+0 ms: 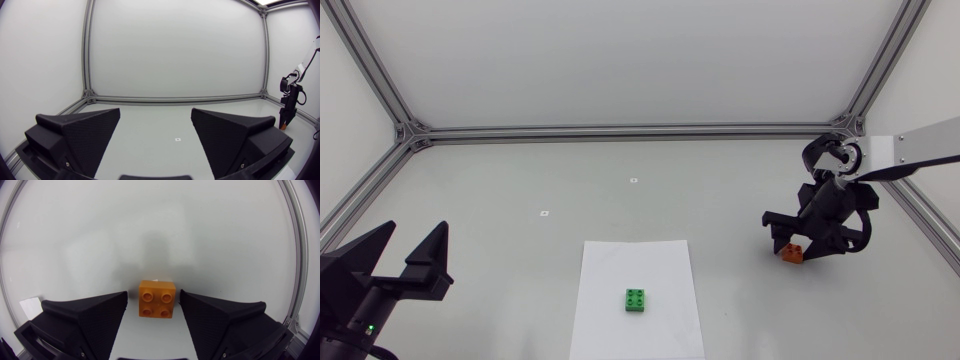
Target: Pick up the orange 2x2 brick with the right arm and stack it on top of the green 2x2 brick in the center
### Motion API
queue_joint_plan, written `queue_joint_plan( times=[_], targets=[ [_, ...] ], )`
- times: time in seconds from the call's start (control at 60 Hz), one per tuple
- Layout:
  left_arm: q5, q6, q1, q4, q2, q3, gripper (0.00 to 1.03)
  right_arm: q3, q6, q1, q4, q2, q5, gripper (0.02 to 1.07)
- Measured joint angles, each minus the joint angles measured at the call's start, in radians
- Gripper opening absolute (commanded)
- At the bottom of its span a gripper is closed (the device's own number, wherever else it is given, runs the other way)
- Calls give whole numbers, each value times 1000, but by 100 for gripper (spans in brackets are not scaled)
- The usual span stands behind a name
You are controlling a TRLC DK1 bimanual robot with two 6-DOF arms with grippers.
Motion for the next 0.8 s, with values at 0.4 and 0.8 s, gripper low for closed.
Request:
queue_joint_plan(
  times=[0.4, 0.8],
  targets=[
    [0, 0, 0, 0, 0, 0, 99, 0, 0, 0, 0, -14, 7, 61],
    [0, 0, 0, 0, 0, 0, 99, -2, 0, 0, 1, -18, 8, 55]
  ],
)
